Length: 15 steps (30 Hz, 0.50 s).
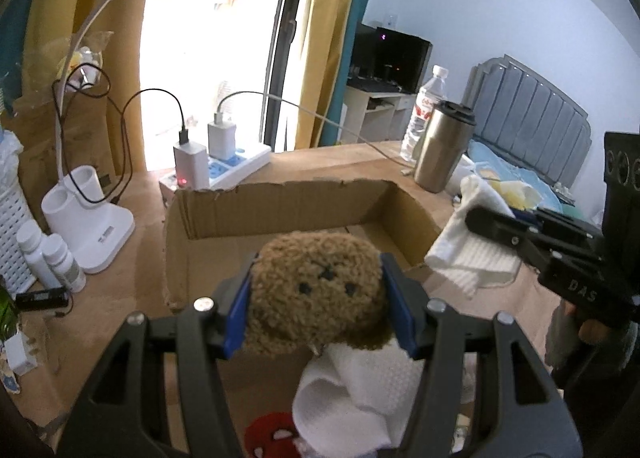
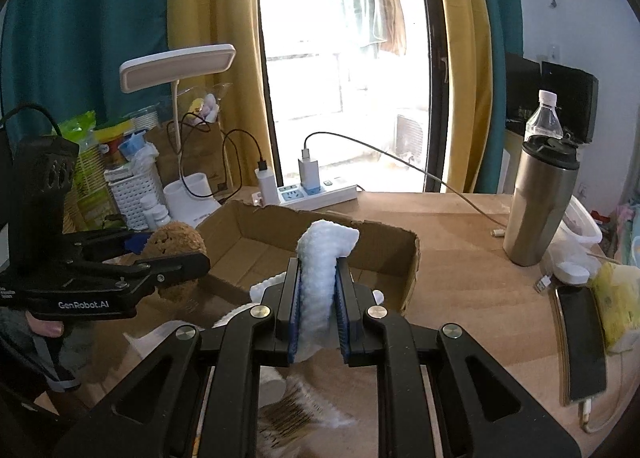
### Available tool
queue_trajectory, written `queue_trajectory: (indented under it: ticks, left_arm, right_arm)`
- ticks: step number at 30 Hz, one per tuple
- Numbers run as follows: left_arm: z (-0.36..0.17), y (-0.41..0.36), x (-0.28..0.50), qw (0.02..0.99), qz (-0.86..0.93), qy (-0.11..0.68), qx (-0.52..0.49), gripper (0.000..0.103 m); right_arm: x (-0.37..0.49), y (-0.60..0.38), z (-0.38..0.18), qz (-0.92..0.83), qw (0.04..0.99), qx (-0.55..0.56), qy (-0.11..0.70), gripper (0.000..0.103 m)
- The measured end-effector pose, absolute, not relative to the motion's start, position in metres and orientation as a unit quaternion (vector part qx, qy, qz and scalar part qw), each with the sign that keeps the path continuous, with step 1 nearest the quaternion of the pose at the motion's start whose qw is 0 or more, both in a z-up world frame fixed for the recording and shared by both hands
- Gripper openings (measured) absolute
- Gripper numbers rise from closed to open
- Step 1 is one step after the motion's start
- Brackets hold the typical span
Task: Organize soft objects
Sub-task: 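Lift the bear plush with the left gripper while the right gripper carries the towel to the box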
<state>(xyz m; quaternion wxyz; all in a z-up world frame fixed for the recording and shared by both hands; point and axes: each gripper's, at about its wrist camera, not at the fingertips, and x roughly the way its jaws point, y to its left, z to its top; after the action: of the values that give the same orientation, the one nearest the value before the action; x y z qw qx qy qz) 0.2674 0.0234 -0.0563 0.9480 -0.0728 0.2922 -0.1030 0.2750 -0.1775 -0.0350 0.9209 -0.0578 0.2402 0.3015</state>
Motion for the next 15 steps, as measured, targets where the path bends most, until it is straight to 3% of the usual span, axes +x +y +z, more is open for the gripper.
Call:
queue_trajectory:
  ticks: [15]
  left_arm:
    - [-0.071,0.018,0.308,0.94,-0.108,0.312,-0.087,0.06]
  right_arm:
    - [0.314,-0.175,-0.042,0.301,0.919,-0.05,0.249,0.017]
